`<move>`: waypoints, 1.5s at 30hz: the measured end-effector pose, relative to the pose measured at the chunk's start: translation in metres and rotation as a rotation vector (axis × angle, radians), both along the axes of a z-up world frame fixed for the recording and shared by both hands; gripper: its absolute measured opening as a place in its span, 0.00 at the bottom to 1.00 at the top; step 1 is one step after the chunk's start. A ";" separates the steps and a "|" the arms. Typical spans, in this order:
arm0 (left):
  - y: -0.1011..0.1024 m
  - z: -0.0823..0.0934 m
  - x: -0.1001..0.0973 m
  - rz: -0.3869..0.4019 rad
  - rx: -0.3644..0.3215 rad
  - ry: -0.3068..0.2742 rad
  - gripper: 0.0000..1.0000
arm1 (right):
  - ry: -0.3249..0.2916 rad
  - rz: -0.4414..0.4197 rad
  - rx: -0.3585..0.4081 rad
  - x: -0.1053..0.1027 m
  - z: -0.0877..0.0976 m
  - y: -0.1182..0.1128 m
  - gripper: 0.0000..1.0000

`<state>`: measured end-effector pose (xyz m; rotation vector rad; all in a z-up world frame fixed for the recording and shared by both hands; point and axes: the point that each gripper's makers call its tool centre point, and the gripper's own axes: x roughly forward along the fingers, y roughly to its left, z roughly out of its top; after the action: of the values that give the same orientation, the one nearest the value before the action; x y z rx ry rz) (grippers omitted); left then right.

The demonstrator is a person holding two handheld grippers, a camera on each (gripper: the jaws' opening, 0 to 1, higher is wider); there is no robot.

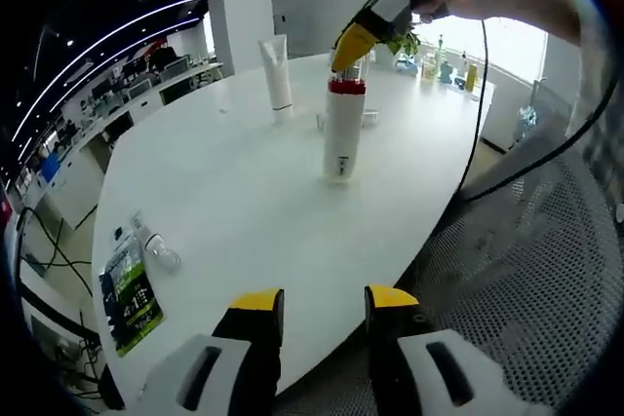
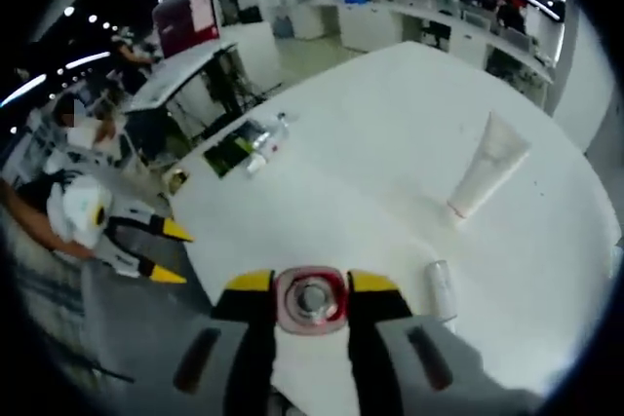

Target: Arrange the skincare products in the storage area until every visible bottle or jar stands upright without overlapping.

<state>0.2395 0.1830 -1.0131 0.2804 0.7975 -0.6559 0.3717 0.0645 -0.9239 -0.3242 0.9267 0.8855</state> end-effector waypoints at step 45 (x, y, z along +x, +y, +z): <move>-0.006 0.029 0.009 -0.034 -0.038 -0.183 0.33 | 0.063 0.025 -0.151 -0.003 -0.011 0.057 0.26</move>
<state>0.2489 0.1774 -0.9843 0.3151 0.6059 -0.6667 0.3692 0.1212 -0.9351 -0.4400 1.0525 0.8539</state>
